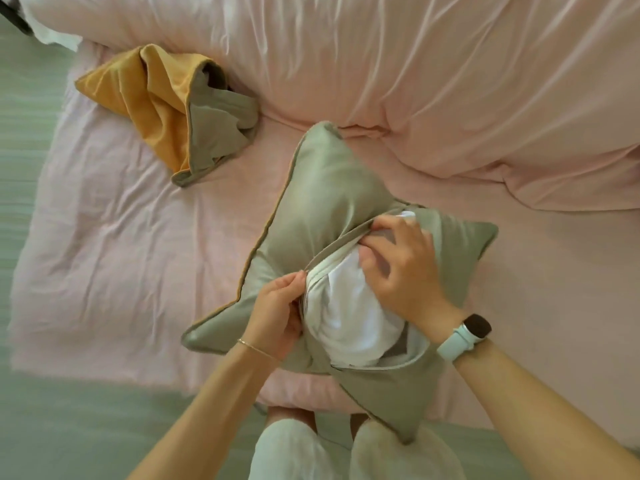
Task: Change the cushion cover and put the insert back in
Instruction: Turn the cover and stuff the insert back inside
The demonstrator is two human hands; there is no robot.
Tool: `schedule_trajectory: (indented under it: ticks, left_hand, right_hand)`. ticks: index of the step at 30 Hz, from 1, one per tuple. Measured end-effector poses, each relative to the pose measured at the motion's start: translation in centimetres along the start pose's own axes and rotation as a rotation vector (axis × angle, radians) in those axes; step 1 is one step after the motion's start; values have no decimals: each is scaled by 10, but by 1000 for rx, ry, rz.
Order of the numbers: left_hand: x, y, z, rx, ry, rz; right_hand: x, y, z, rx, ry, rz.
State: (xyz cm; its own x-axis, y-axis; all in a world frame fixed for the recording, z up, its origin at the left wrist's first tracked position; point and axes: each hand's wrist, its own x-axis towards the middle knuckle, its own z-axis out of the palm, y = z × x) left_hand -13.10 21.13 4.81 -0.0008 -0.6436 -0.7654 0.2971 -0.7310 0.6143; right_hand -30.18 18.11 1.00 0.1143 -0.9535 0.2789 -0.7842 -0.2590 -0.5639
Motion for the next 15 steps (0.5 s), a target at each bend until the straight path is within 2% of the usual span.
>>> schedule_trajectory:
  ticks: [2,4,8,9,11,12,15]
  left_hand:
    - [5,-5,-23,197,180,49]
    - [10,-1,-38,605,317,168]
    - [6,16,-21,1226,522,488]
    - [9,21,-14,1270,503,611]
    - [21,26,-3,1308,362,816]
    - [30,27,1,1335,310,852]
    - [52,33,8,1467,255,784]
  right_hand:
    - [-7,-1,16,-31,-141,-29]
    - [-13,-5,35,-74,-237,-79]
    - [2,-16,52,-90,-216,-154]
    - [7,-16,52,-78,-195,-183]
    - [12,-12,50,-23,-179,-234]
    - [13,-11,49,17,-185,-237]
    - [9,-11,44,105,-199,-157]
